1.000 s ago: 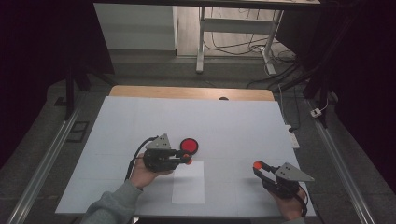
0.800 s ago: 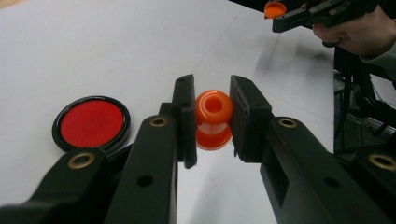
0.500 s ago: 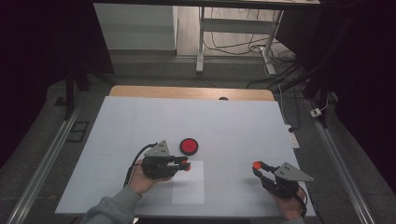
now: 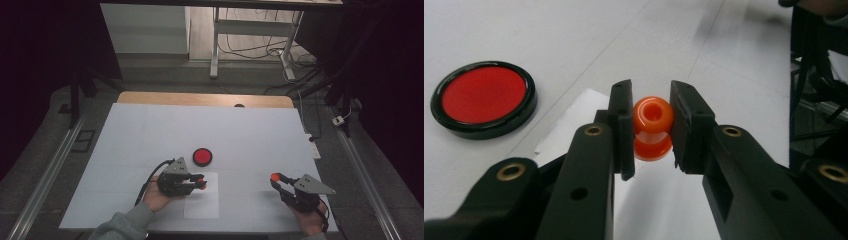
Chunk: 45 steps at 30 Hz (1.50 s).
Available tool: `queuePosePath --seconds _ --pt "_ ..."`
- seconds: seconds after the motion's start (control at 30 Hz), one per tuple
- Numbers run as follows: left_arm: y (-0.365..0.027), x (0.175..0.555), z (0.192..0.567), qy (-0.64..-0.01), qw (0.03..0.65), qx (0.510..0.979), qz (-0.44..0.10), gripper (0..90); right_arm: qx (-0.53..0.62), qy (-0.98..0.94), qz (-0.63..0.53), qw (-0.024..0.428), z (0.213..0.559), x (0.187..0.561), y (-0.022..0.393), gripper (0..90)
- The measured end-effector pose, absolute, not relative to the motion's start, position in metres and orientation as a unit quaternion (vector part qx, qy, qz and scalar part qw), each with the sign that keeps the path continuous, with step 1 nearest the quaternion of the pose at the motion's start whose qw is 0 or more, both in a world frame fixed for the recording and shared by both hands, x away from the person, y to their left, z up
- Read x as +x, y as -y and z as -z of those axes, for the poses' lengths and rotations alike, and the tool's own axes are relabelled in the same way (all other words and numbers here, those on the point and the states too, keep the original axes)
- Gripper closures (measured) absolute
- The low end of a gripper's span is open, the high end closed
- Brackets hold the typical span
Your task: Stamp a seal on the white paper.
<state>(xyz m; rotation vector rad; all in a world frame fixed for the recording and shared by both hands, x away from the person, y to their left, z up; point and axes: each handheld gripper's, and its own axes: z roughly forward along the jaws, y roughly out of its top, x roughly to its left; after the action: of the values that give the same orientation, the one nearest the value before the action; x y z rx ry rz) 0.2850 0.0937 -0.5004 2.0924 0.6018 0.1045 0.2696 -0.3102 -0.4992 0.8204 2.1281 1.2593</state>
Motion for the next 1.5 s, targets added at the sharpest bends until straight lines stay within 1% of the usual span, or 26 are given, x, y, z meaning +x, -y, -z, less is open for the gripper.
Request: queuePosePath --seconds 0.23,0.47,0.77,1.07,1.5 --pt "-0.094 0.285 0.502 -0.248 0.46 0.851 -0.052 72.7 0.304 -0.788 -0.465 0.265 0.499 0.27 0.31 64.7" --pt "-0.092 0.286 0.506 -0.248 0.452 0.856 -0.043 72.7 0.305 -0.788 -0.464 0.265 0.499 0.27 0.31 64.7" --pt "-0.089 0.287 0.515 -0.25 0.438 0.862 -0.045 72.8 0.305 -0.788 -0.463 0.266 0.5 0.27 0.31 64.7" --pt "-0.084 0.287 0.52 -0.247 0.425 0.869 -0.061 72.8 0.304 -0.789 -0.464 0.264 0.5 0.27 0.31 64.7" --pt "-0.082 0.284 0.525 -0.242 0.414 0.875 -0.07 72.9 0.305 -0.788 -0.465 0.265 0.499 0.269 0.31 64.7"
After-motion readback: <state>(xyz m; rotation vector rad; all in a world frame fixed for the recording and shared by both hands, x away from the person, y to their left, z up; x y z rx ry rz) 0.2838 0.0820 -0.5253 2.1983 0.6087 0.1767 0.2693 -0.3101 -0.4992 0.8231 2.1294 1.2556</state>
